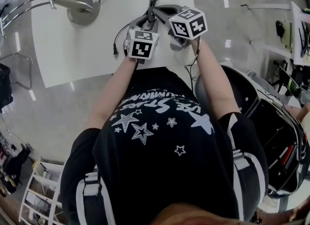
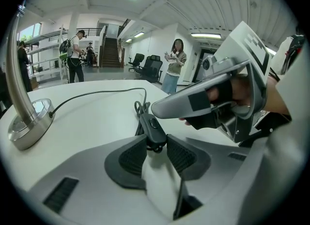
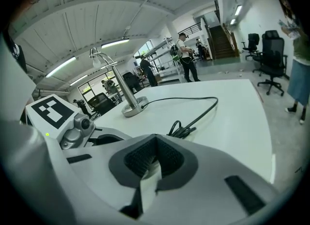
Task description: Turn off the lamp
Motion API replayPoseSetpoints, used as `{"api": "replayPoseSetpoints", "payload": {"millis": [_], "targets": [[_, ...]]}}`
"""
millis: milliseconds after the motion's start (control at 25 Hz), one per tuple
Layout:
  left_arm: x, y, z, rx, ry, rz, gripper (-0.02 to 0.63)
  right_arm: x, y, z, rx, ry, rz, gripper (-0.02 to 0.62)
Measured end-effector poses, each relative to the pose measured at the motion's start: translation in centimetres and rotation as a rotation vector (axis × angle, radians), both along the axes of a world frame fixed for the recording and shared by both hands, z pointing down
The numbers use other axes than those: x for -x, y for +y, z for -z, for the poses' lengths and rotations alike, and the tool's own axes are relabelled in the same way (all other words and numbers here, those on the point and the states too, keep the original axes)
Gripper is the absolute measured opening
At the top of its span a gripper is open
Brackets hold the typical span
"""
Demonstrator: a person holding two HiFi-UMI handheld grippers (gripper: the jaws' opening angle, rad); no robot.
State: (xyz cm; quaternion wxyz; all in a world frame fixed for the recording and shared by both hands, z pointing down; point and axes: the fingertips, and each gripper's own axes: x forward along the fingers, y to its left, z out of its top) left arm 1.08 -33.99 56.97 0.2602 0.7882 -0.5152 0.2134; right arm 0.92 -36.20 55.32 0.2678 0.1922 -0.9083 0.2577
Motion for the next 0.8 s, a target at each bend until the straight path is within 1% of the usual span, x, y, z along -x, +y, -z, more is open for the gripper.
{"api": "replayPoseSetpoints", "payload": {"millis": [440,600,800], "targets": [[0.2,-0.1,0.0,0.01,0.001,0.003,0.146,0.5,-0.1,-0.6,0.022,0.014,0.017,0.006],[0.2,-0.1,-0.2,0.008,0.003,0.005,0.146,0.5,-0.3,-1.0,-0.01,0.044,0.015,0.006],[0.3,-0.1,-0.3,0.012,0.0,0.001,0.146,0.6,-0.3,-1.2,0.002,0.034,0.001,0.006]]}}
